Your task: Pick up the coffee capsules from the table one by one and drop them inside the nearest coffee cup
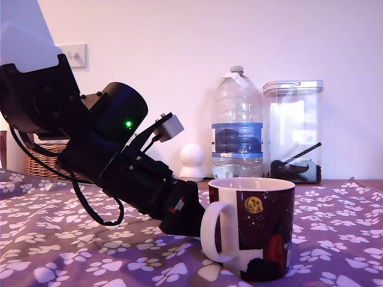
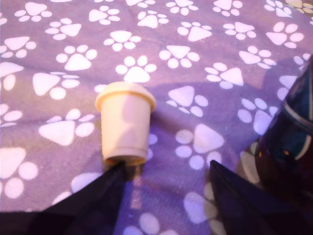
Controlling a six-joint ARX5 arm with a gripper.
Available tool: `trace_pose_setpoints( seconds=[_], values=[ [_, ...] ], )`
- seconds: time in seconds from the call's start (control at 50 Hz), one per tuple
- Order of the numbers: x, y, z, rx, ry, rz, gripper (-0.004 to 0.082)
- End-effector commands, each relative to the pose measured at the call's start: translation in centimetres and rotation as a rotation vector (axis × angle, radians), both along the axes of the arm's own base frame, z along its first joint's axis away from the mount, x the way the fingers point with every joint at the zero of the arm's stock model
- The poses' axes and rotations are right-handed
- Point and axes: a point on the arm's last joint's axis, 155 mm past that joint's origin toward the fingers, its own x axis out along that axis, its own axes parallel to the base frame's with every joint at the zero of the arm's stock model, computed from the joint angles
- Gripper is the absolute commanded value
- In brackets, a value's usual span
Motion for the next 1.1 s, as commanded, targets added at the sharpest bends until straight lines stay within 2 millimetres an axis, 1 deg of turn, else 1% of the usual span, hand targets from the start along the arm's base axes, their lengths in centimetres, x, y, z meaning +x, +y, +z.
trace_pose_setpoints(
  seconds=[0.0,0.12,0.3,0.44,0.54,0.72,0.94,1.08],
  values=[
    [-1.5,0.2,-0.2,0.008,0.112,0.034,0.0467],
    [-1.3,0.4,-0.2,0.006,0.115,0.039,0.0467],
    [-0.6,1.4,-0.3,-0.002,0.115,0.063,0.0465],
    [0.0,2.0,0.5,-0.04,0.076,0.088,0.0465],
    [0.3,2.1,1.2,-0.07,0.046,0.095,0.0465],
    [0.8,2.3,1.8,-0.1,-0.027,0.118,0.0465],
    [0.3,1.2,2.3,-0.12,-0.055,0.099,0.0465],
    [0.2,0.7,2.2,-0.119,-0.077,0.099,0.0465]
  ],
)
